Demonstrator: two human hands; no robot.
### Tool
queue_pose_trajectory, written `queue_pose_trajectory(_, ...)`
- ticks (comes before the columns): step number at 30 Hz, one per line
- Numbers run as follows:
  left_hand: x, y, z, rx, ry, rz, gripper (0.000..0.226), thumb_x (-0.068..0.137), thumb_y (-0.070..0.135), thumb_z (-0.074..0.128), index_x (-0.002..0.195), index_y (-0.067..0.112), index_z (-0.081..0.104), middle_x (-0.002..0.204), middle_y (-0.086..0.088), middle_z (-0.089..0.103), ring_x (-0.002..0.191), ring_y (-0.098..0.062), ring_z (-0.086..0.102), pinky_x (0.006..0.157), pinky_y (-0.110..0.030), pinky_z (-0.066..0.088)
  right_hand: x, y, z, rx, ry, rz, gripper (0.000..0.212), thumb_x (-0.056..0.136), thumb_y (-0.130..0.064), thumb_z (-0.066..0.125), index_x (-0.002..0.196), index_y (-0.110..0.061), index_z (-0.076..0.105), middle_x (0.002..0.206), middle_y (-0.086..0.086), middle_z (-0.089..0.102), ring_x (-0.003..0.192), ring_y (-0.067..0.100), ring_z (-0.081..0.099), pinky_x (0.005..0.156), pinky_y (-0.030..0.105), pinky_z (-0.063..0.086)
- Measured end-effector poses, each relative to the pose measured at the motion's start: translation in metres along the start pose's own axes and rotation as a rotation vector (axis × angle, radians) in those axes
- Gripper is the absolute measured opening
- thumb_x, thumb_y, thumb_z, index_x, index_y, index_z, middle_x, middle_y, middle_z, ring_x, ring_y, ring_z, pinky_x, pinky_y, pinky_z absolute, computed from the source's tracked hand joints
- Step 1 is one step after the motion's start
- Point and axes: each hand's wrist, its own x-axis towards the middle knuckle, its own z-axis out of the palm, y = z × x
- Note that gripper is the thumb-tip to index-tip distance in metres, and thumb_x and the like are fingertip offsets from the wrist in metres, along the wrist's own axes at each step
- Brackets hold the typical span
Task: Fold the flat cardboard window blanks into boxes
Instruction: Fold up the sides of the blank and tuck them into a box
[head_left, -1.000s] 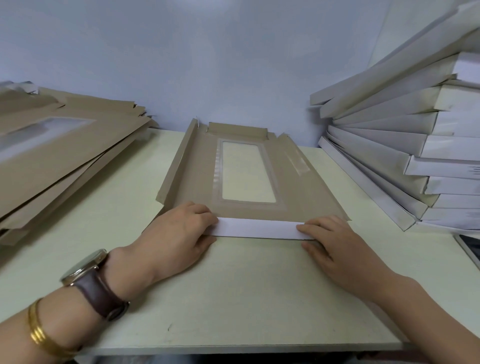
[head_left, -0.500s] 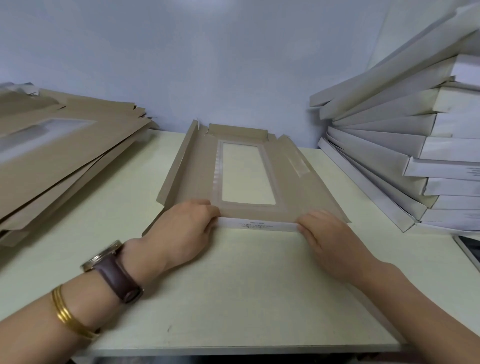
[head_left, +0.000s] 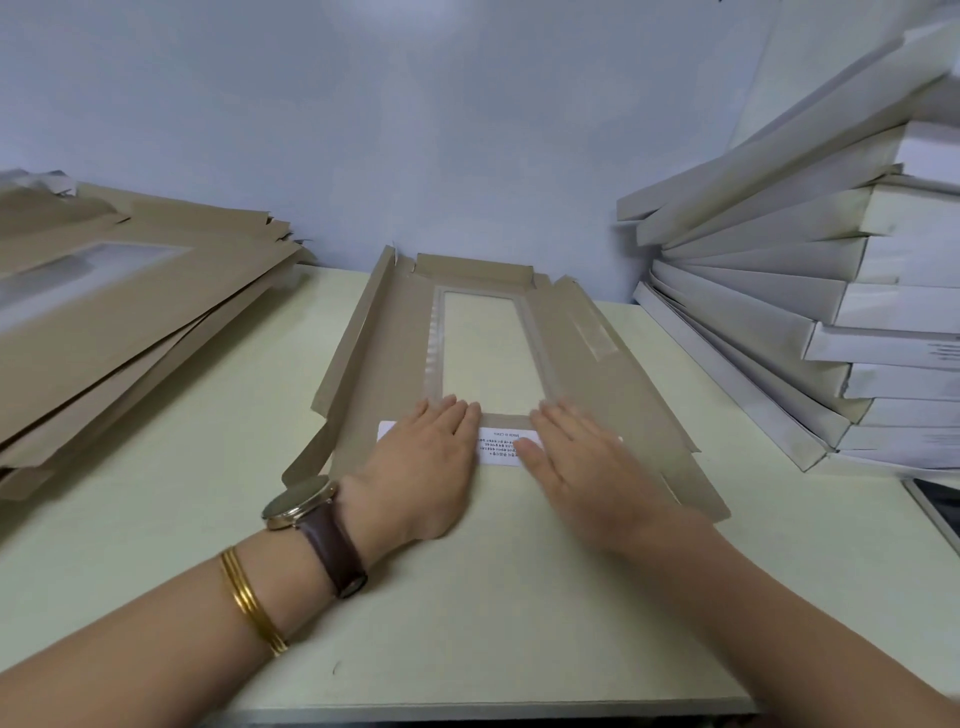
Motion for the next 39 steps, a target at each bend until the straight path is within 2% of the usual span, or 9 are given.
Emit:
queue_pose_trajectory(3,0.008,0.006,0.0,-0.074,-0.068,-0.006,0.06,0.103,0.033,0.019,0.153,0.007,0.0,0.162,-0.007,0.004,0.149,-0.02,0.002,0.12,-0.035,0.001,0.005,-0.023,0.005,0.205,-0.124,-0.006,0.067,0.102,-0.048,0.022,0.153,-0.007,0.012,0.162,0.006,0.011,0.149,0.014,0.002,0.12,0.027,0.0)
queue_pose_trajectory(7,0.012,0.005,-0.004,-0.127,-0.163,0.032,0.063,0.102,0.037,0.022,0.154,0.015,-0.005,0.162,-0.003,-0.005,0.149,-0.02,-0.005,0.121,-0.036,0.0,0.013,-0.042,0.004,0.388,-0.271,0.005,0.071,0.1,-0.053,0.018,0.154,-0.01,-0.001,0.163,0.001,-0.004,0.148,0.007,-0.009,0.119,0.025,-0.007)
queue_pose_trajectory(12,0.011,0.005,-0.002,-0.109,-0.21,0.0,0.062,0.103,0.037,0.017,0.153,0.011,-0.01,0.161,-0.007,-0.011,0.149,-0.019,-0.01,0.121,-0.035,-0.001,0.014,-0.039,0.004,0.38,-0.352,-0.002,0.075,0.099,-0.057,0.016,0.154,-0.01,-0.005,0.162,-0.002,-0.009,0.146,0.003,-0.013,0.119,0.025,-0.008)
queue_pose_trajectory(17,0.012,0.003,0.0,-0.046,-0.243,0.009,0.064,0.103,0.037,0.016,0.152,0.006,-0.01,0.16,-0.012,-0.014,0.148,-0.022,-0.013,0.121,-0.036,-0.002,0.015,-0.026,0.007,0.256,-0.408,-0.048,0.083,0.092,-0.064,0.007,0.154,-0.01,-0.007,0.162,0.0,-0.012,0.146,0.005,-0.015,0.121,0.03,-0.006)
queue_pose_trajectory(20,0.011,-0.001,-0.001,-0.135,-0.258,-0.042,0.066,0.103,0.044,0.012,0.152,0.006,-0.01,0.161,-0.007,-0.014,0.148,-0.017,-0.014,0.12,-0.031,-0.006,0.013,-0.01,0.011,0.191,-0.382,-0.009,0.082,0.094,-0.065,0.011,0.154,-0.011,-0.006,0.162,0.0,-0.011,0.146,0.005,-0.016,0.12,0.028,-0.007)
queue_pose_trajectory(24,0.004,-0.006,-0.001,-0.181,-0.256,-0.075,0.071,0.101,0.052,0.012,0.152,0.008,-0.01,0.161,-0.004,-0.014,0.147,-0.014,-0.014,0.119,-0.029,-0.008,0.007,0.018,0.006,0.153,-0.379,0.063,0.112,0.068,-0.084,-0.004,0.154,-0.013,-0.007,0.162,-0.002,-0.012,0.146,0.006,-0.015,0.116,0.025,-0.009)
queue_pose_trajectory(26,0.002,-0.01,0.001,-0.166,-0.259,-0.094,0.072,0.1,0.053,0.012,0.152,0.009,-0.011,0.161,-0.004,-0.015,0.147,-0.014,-0.015,0.118,-0.029,-0.008,0.003,0.032,0.004,0.124,-0.384,0.095,0.121,0.058,-0.088,-0.009,0.154,-0.013,-0.009,0.162,-0.001,-0.013,0.146,0.007,-0.016,0.116,0.026,-0.009)
queue_pose_trajectory(31,-0.003,-0.02,0.001,-0.129,-0.283,-0.133,0.076,0.098,0.057,0.01,0.151,0.007,-0.012,0.161,-0.005,-0.015,0.147,-0.015,-0.016,0.12,-0.032,-0.006,-0.005,0.055,0.0,0.074,-0.385,0.157,0.122,0.059,-0.088,-0.009,0.154,-0.012,-0.007,0.162,0.001,-0.012,0.147,0.01,-0.014,0.116,0.028,-0.008)
queue_pose_trajectory(39,-0.014,-0.033,-0.002,-0.122,-0.296,-0.152,0.078,0.097,0.059,0.009,0.151,0.008,-0.013,0.16,-0.005,-0.016,0.147,-0.014,-0.017,0.12,-0.031,-0.007,-0.007,0.065,0.001,0.034,-0.379,0.147,0.123,0.058,-0.09,-0.011,0.153,-0.012,-0.009,0.162,0.001,-0.014,0.147,0.01,-0.015,0.119,0.029,-0.006)
